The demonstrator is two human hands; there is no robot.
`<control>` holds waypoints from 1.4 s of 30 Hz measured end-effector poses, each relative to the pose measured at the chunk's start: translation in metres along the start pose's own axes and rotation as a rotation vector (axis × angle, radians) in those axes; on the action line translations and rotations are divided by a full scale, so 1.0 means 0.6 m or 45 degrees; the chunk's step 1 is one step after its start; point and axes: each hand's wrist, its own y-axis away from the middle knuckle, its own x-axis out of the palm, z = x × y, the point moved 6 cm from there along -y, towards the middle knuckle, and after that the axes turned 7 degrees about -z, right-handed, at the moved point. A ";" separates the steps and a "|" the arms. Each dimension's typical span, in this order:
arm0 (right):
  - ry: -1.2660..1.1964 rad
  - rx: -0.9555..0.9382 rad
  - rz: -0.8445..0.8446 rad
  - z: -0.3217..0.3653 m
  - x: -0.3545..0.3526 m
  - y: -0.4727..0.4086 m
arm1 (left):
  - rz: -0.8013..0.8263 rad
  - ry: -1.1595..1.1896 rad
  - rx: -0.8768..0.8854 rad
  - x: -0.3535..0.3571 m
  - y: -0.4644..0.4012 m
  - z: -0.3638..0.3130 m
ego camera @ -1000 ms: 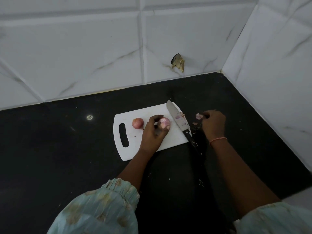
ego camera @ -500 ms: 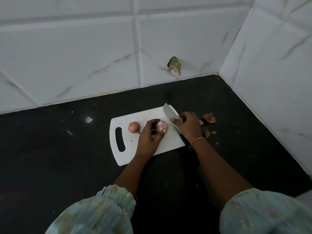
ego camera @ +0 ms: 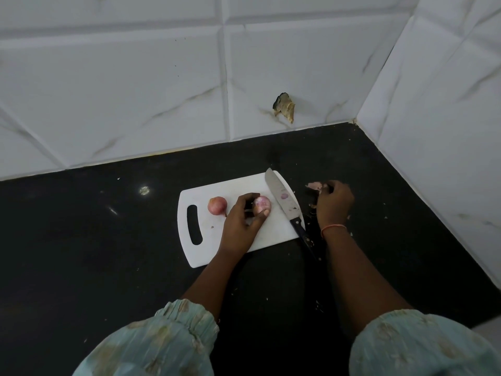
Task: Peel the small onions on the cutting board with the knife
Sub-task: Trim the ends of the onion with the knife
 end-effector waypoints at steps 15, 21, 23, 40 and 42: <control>-0.055 -0.116 0.500 0.024 0.086 0.040 | -0.023 0.023 -0.002 -0.001 0.000 0.003; -0.021 -0.037 0.498 0.016 0.076 0.027 | -0.029 0.022 0.015 -0.001 0.000 0.003; -0.073 0.027 0.446 0.013 0.068 0.017 | -0.025 0.024 0.023 -0.001 0.001 0.002; 0.475 -0.364 0.509 0.011 -0.041 0.079 | -0.017 -0.036 0.100 0.003 -0.004 0.016; 0.526 -0.274 0.820 -0.001 -0.030 0.103 | -0.033 -0.069 0.125 0.002 -0.004 0.017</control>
